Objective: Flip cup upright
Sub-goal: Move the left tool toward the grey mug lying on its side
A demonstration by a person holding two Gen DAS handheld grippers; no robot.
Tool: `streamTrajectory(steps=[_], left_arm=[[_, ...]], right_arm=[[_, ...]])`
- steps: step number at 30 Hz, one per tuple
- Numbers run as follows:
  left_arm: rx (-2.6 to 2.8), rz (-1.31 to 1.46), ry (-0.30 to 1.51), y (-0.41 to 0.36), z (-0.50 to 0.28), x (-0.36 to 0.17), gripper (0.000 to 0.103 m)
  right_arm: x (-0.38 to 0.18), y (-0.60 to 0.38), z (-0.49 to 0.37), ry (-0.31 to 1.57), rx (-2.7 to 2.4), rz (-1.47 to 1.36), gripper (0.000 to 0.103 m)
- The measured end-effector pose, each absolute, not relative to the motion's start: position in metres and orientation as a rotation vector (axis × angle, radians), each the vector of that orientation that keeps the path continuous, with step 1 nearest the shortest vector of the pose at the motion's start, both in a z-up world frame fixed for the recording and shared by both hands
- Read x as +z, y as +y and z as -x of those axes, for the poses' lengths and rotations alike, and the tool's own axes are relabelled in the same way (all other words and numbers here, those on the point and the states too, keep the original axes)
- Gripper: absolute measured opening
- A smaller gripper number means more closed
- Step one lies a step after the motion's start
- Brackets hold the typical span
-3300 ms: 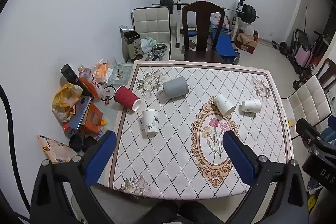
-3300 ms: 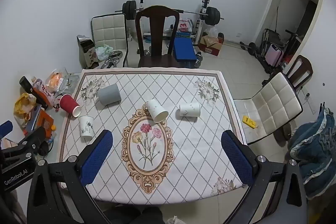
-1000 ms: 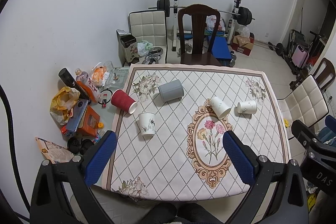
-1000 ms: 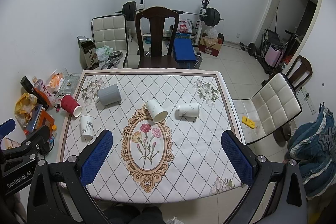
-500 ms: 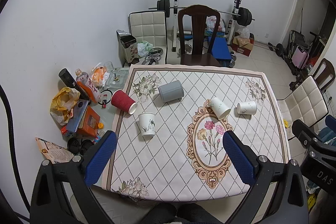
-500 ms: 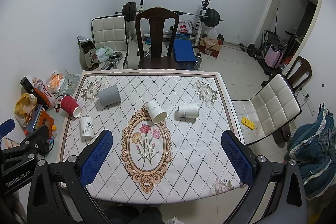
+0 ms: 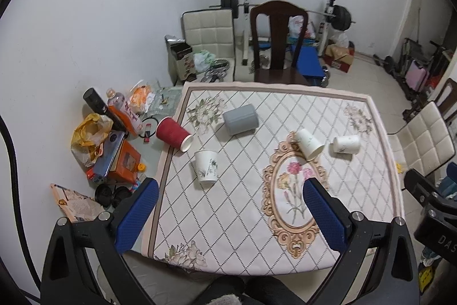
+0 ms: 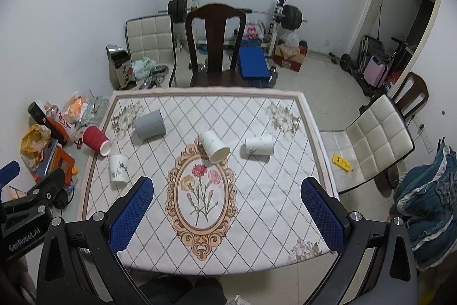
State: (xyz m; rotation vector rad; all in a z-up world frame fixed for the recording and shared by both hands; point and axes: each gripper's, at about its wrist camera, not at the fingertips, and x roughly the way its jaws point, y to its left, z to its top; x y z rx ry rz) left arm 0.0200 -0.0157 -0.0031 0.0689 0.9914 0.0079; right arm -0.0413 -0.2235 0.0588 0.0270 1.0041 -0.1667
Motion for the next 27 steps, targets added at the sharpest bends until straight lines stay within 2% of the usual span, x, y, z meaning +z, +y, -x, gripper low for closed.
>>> streamTrajectory(steps=[6,19,27], left_arm=[[0.075,-0.084,1.080,-0.009,-0.043,-0.059,0.103],[0.123,-0.155,1.240,0.003,-0.107,-0.162,0.103],[0.076,-0.247,1.311,0.007,-0.181,-0.208,0.103]], right_arm=[[0.000,-0.238,-0.002,1.131,-0.157,-0.023,0.103],[-0.176,-0.236,-0.074,1.413,-0.118,-0.034,0.103],[-0.241,-0.217,-0.122,1.540,-0.128,-0.040,0.103]])
